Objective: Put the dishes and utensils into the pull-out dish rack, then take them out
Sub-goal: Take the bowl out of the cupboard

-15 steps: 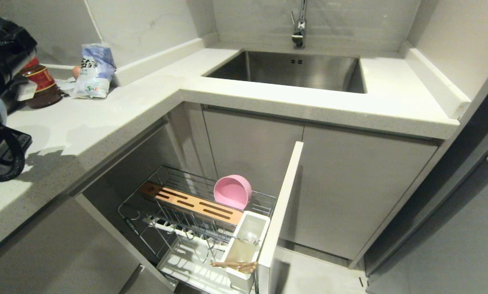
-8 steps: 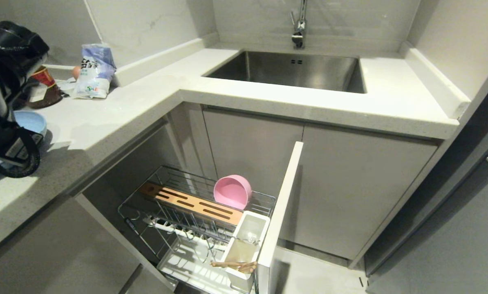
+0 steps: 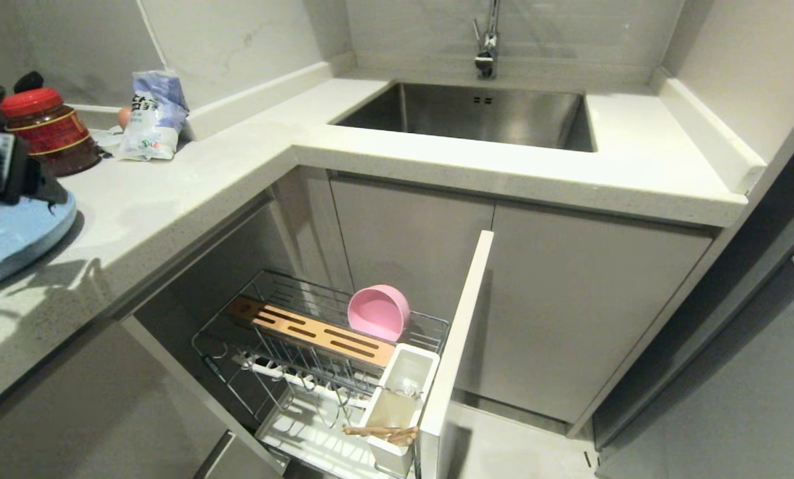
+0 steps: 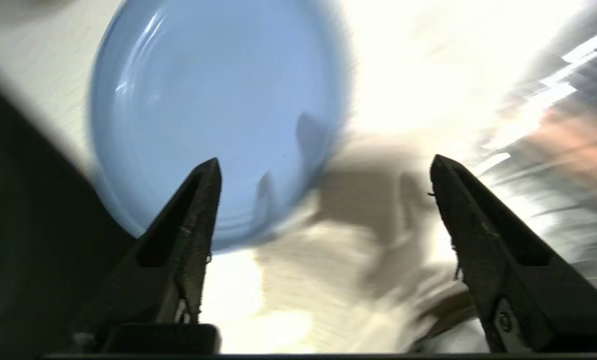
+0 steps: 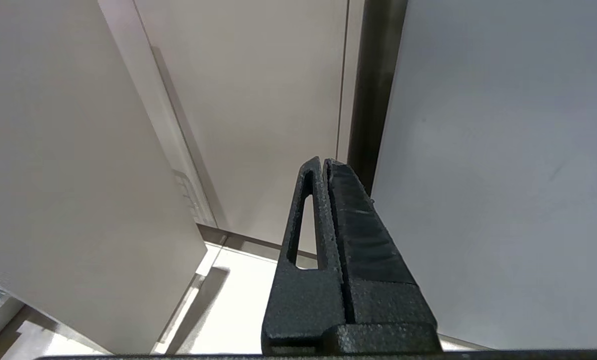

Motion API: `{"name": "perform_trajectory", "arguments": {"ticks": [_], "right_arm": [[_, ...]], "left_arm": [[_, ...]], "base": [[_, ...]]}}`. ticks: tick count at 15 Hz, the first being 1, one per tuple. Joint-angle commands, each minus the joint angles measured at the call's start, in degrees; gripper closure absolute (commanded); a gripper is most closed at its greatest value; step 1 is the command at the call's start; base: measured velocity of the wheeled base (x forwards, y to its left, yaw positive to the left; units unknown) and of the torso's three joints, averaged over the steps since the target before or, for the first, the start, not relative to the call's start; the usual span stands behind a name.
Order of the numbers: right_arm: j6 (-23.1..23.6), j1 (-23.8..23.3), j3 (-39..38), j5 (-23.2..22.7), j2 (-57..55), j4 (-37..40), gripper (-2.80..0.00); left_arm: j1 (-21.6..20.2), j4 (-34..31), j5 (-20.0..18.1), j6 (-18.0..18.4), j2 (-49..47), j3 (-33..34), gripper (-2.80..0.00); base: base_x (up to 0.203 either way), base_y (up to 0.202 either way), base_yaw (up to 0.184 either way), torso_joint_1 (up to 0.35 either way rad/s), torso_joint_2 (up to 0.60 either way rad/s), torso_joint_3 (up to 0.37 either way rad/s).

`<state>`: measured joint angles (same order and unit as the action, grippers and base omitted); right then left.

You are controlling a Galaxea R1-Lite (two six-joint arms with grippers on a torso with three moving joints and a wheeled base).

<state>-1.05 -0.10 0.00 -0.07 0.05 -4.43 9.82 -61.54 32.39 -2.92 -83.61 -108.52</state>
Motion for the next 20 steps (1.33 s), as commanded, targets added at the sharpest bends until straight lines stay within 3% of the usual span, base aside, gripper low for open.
{"name": "perform_trajectory", "arguments": {"ticks": [1, 4, 6, 8, 11, 13, 16, 20], "right_arm": [[0.0, 0.0, -1.5, 0.0, 0.0, -0.1, 0.0], [0.0, 0.0, -1.5, 0.0, 0.0, -0.1, 0.0], [0.0, 0.0, -1.5, 0.0, 0.0, -0.1, 0.0], [0.0, 0.0, -1.5, 0.0, 0.0, -0.1, 0.0], [0.0, 0.0, -1.5, 0.0, 0.0, -0.1, 0.0], [0.0, 0.0, -1.5, 0.0, 0.0, -0.1, 0.0], [0.0, 0.0, -1.5, 0.0, 0.0, -0.1, 0.0], [0.0, 0.0, -1.5, 0.0, 0.0, -0.1, 0.0]], "left_arm": [[7.4, 11.4, -3.0, -4.9, 10.8, 4.6, 0.0], [13.5, 34.7, -5.4, -13.3, 12.7, 11.9, 0.0], [17.5, 41.1, -5.7, -20.1, 8.6, 13.6, 0.0], [22.1, 42.2, -5.9, -28.9, 2.8, 14.0, 0.0], [24.6, 40.2, -7.3, -38.9, -7.5, 13.2, 0.0], [23.7, 37.3, -14.4, -44.3, -13.6, 13.0, 0.0], [19.7, 33.9, -24.0, -48.9, -20.8, 12.8, 0.0], [17.5, 33.1, -29.5, -49.8, -30.7, 12.5, 0.0]], "base": [[0.0, 0.0, 0.0, 0.0, 0.0, 0.0], [0.0, 0.0, 0.0, 0.0, 0.0, 0.0], [0.0, 0.0, 0.0, 0.0, 0.0, 0.0], [0.0, 0.0, 0.0, 0.0, 0.0, 0.0], [0.0, 0.0, 0.0, 0.0, 0.0, 0.0], [0.0, 0.0, 0.0, 0.0, 0.0, 0.0], [0.0, 0.0, 0.0, 0.0, 0.0, 0.0], [0.0, 0.0, 0.0, 0.0, 0.0, 0.0]]}}
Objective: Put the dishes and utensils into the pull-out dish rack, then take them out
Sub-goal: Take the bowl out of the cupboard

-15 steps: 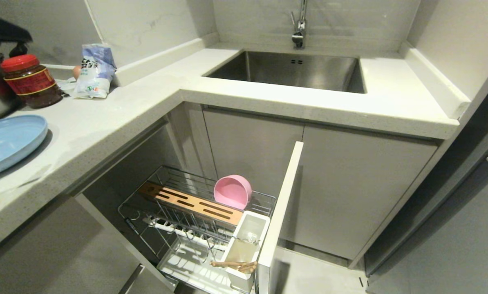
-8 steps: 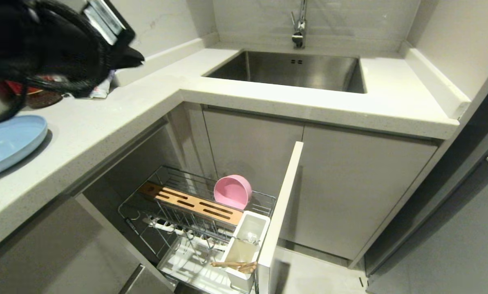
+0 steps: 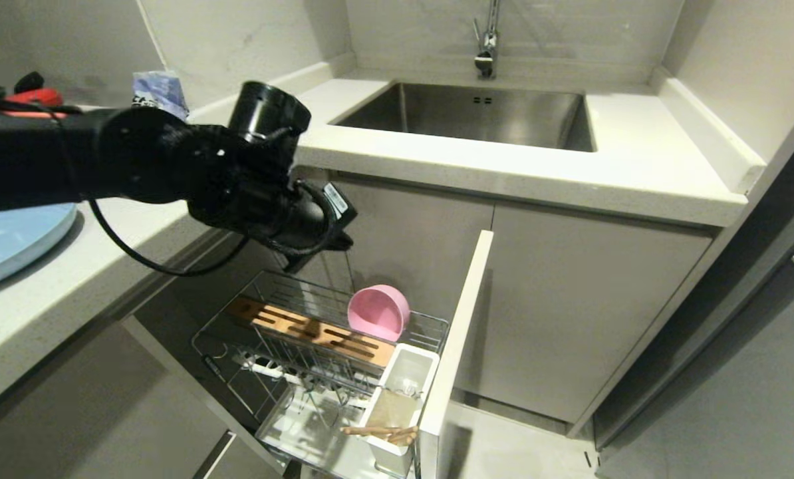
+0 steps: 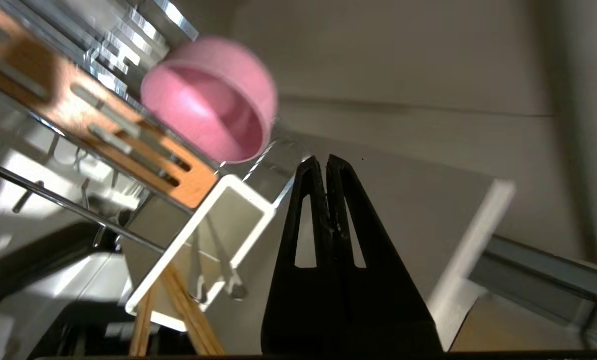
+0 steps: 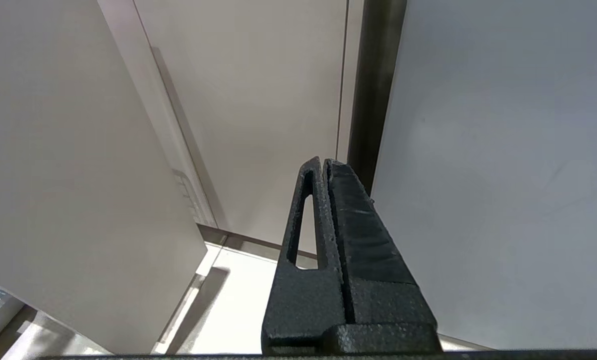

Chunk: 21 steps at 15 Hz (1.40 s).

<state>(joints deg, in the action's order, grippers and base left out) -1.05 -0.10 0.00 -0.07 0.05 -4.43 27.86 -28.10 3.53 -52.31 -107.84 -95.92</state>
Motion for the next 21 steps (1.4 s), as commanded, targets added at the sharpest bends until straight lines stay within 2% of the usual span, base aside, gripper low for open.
{"name": "perform_trajectory", "arguments": {"ticks": [1, 5, 8, 12, 14, 15, 21], "right_arm": [[0.0, 0.0, -1.5, 0.0, 0.0, -0.1, 0.0], [0.0, 0.0, -1.5, 0.0, 0.0, -0.1, 0.0], [0.0, 0.0, -1.5, 0.0, 0.0, -0.1, 0.0], [0.0, 0.0, -1.5, 0.0, 0.0, -0.1, 0.0], [0.0, 0.0, -1.5, 0.0, 0.0, -0.1, 0.0], [0.0, 0.0, -1.5, 0.0, 0.0, -0.1, 0.0], [0.0, 0.0, -1.5, 0.0, 0.0, -0.1, 0.0]], "left_arm": [[-0.6, -0.5, -1.0, -0.4, -8.9, -0.3, -2.8], [-0.1, -0.1, -1.5, -1.8, -16.2, -0.7, -2.8], [0.3, 3.0, -1.5, -2.0, -20.8, -1.9, -2.8], [0.7, 10.8, -1.4, -0.5, -23.9, -4.8, -2.8], [1.2, 11.0, -1.2, 0.7, -24.1, -5.5, -2.8], [1.3, 10.9, -1.1, 0.7, -24.0, -5.4, 0.0], [2.0, 10.5, 1.5, 0.5, -21.3, -4.4, 0.0]], "base": [[0.0, 0.0, 0.0, 0.0, 0.0, 0.0], [0.0, 0.0, 0.0, 0.0, 0.0, 0.0], [0.0, 0.0, 0.0, 0.0, 0.0, 0.0], [0.0, 0.0, 0.0, 0.0, 0.0, 0.0], [0.0, 0.0, 0.0, 0.0, 0.0, 0.0], [0.0, 0.0, 0.0, 0.0, 0.0, 0.0], [0.0, 0.0, 0.0, 0.0, 0.0, 0.0]]}}
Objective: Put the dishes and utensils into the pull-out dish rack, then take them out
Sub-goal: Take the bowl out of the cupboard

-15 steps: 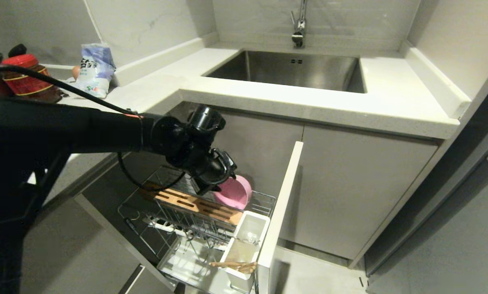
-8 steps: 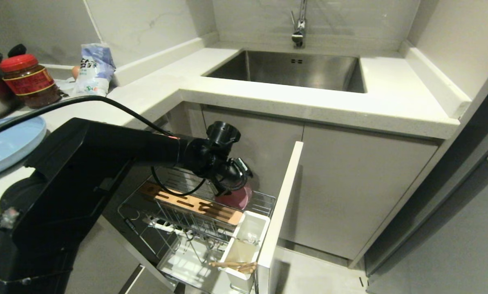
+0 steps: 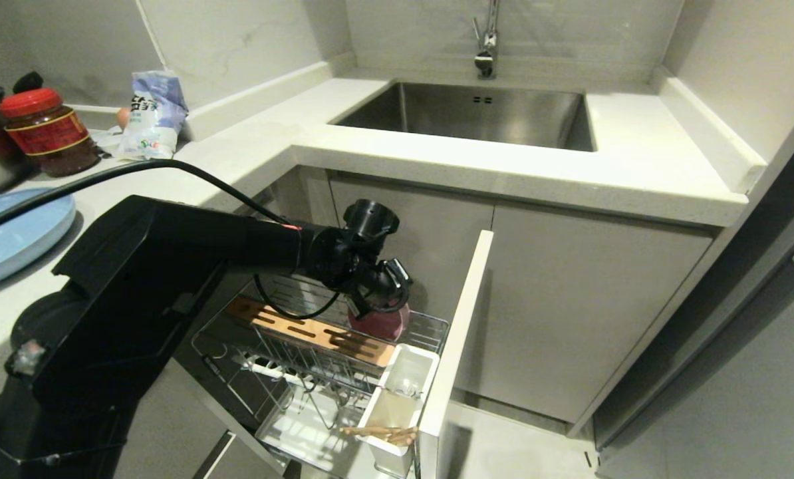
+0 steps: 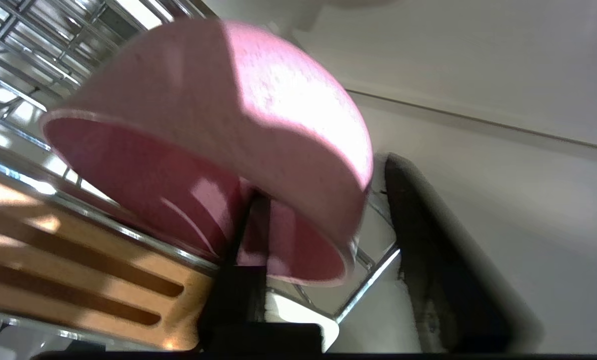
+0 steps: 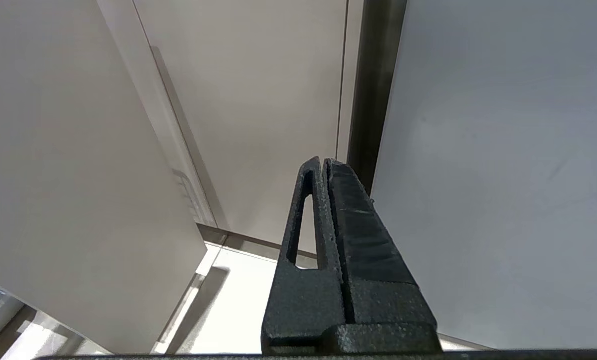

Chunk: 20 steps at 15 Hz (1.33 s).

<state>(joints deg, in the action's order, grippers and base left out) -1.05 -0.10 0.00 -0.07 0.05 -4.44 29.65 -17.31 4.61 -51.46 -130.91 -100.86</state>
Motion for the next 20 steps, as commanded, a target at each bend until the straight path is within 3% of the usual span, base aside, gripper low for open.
{"name": "perform_trajectory", "arguments": {"ticks": [1, 8, 14, 16, 18, 20], "right_arm": [[0.0, 0.0, -1.5, 0.0, 0.0, 0.0, 0.0], [0.0, 0.0, -1.5, 0.0, 0.0, 0.0, 0.0], [0.0, 0.0, -1.5, 0.0, 0.0, 0.0, 0.0], [0.0, 0.0, -1.5, 0.0, 0.0, 0.0, 0.0], [0.0, 0.0, -1.5, 0.0, 0.0, 0.0, 0.0], [0.0, 0.0, -1.5, 0.0, 0.0, 0.0, 0.0]], "left_arm": [[0.6, -0.3, 1.1, -0.4, 3.0, 1.2, 0.0], [4.7, -0.2, 5.2, -0.8, 17.0, 5.5, 0.0], [7.6, -0.2, 10.0, 0.7, 36.9, 6.9, 0.0], [7.8, -0.2, 11.9, 3.2, 44.6, 6.8, 0.0], [6.9, -0.1, 15.6, 8.0, 51.2, 6.1, 0.0], [1.6, 0.1, 18.8, 14.5, 54.7, 5.2, 0.0]], "base": [[0.0, 0.0, 0.0, 0.0, 0.0, 0.0], [0.0, 0.0, 0.0, 0.0, 0.0, 0.0], [0.0, 0.0, 0.0, 0.0, 0.0, 0.0], [0.0, 0.0, 0.0, 0.0, 0.0, 0.0], [0.0, 0.0, 0.0, 0.0, 0.0, 0.0], [0.0, 0.0, 0.0, 0.0, 0.0, 0.0]]}}
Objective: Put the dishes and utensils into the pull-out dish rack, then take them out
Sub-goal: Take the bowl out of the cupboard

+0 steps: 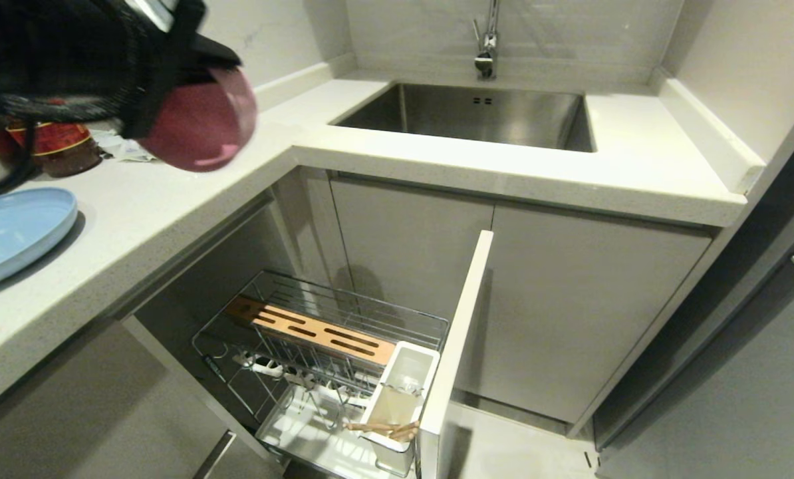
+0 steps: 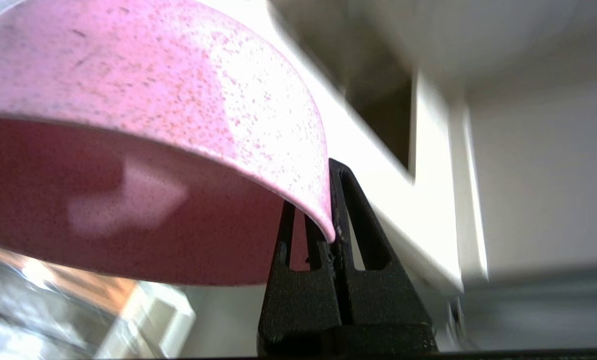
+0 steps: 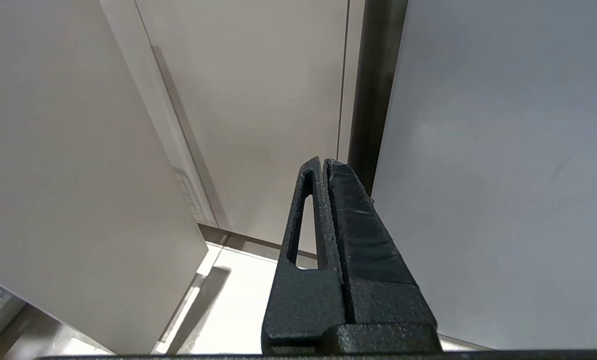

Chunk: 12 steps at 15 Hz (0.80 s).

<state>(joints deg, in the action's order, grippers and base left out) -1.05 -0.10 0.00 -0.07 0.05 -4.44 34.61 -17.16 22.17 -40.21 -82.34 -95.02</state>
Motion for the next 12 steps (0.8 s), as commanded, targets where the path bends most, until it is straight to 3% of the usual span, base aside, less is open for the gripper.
{"name": "perform_trajectory", "arguments": {"ticks": [1, 4, 8, 12], "right_arm": [[0.0, 0.0, -1.5, 0.0, 0.0, 0.0, 0.0], [0.0, 0.0, -1.5, 0.0, 0.0, 0.0, 0.0], [0.0, 0.0, -1.5, 0.0, 0.0, 0.0, 0.0], [0.0, 0.0, -1.5, 0.0, 0.0, 0.0, 0.0]], "left_arm": [[-6.5, -0.3, 1.8, 6.1, 7.1, -1.2, 0.0], [-17.4, -2.4, 2.4, 12.8, 9.3, -3.3, 0.0], [-32.0, -19.7, 2.7, 21.6, 11.0, -8.0, 0.0], [-36.8, -35.4, 2.8, 25.0, 6.5, -12.0, 0.0]], "base": [[0.0, 0.0, 0.0, 0.0, 0.0, 0.0], [0.0, 0.0, 0.0, 0.0, 0.0, 0.0], [0.0, 0.0, 0.0, 0.0, 0.0, 0.0], [0.0, 0.0, 0.0, 0.0, 0.0, 0.0]]}}
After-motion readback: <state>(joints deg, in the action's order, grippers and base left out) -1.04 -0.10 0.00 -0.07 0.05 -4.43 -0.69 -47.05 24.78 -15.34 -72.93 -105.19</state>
